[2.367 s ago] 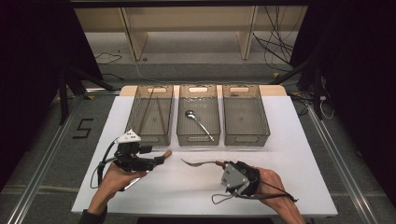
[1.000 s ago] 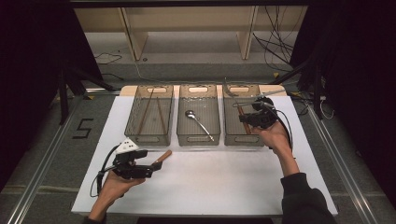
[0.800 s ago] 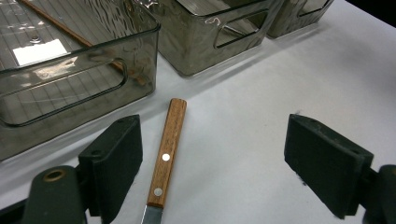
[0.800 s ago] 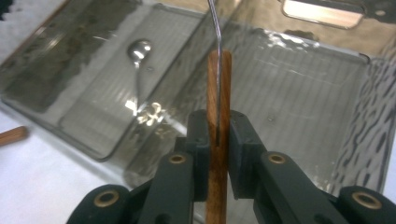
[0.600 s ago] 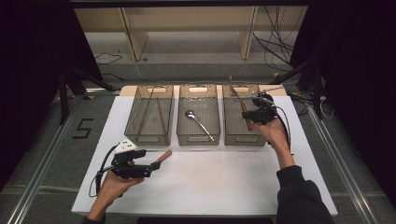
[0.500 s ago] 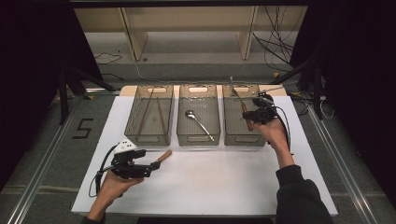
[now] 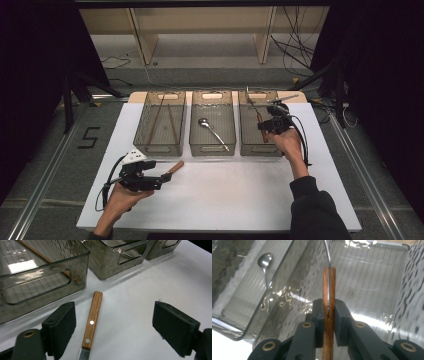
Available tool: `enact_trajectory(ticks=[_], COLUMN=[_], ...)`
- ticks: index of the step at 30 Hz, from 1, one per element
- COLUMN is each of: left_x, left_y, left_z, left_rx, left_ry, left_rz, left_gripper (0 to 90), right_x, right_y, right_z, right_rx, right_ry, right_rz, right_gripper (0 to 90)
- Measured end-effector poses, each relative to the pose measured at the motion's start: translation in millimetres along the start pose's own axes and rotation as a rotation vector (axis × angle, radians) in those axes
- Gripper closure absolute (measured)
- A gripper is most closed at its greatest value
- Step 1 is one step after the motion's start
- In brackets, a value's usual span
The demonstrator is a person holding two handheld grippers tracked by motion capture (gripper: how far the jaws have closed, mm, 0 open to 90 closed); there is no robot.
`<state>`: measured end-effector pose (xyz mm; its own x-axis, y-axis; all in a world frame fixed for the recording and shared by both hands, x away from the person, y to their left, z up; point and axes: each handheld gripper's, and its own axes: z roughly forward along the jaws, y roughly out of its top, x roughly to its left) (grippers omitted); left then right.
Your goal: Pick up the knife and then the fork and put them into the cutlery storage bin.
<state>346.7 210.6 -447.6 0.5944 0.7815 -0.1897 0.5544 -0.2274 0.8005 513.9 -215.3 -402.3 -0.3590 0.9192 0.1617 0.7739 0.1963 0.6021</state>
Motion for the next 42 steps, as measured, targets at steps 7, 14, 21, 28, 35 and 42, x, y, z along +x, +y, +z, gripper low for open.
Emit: enact_trajectory(ticks=[7, 14, 21, 28, 35, 42], left_x=[0.3, 0.8, 1.9, 3.9, 4.1, 5.8], left_y=[0.1, -0.3, -0.2, 0.1, 2.3, 6.6], left_z=[-0.1, 0.2, 0.0, 0.5, 2.6, 4.2], left_rx=[0.001, 0.005, 0.011, 0.025, 0.051, 0.095], left_ry=[0.001, 0.004, 0.008, 0.02, 0.031, 0.04], left_rz=[0.001, -0.005, -0.003, -0.001, -0.004, 0.005], left_gripper=[18.7, 18.7, 18.7, 18.7, 18.8, 18.7], right_x=[-2.8, 1.7, 10.5, 23.5, 38.8, 48.5], right_y=[-1.3, -0.5, -5.3, -22.0, -43.6, -66.8], right_z=[8.5, 1.8, -12.5, -29.7, -49.3, -54.6], right_rx=[0.025, 0.002, -0.044, -0.11, -0.177, -0.186], right_ry=[-0.027, 0.063, 0.081, 0.124, 0.191, 0.244], right_rz=[0.025, 0.0, -0.059, -0.119, -0.175, -0.205], right_gripper=[74.5, 56.3, 47.6, 37.2, 34.3, 32.4])
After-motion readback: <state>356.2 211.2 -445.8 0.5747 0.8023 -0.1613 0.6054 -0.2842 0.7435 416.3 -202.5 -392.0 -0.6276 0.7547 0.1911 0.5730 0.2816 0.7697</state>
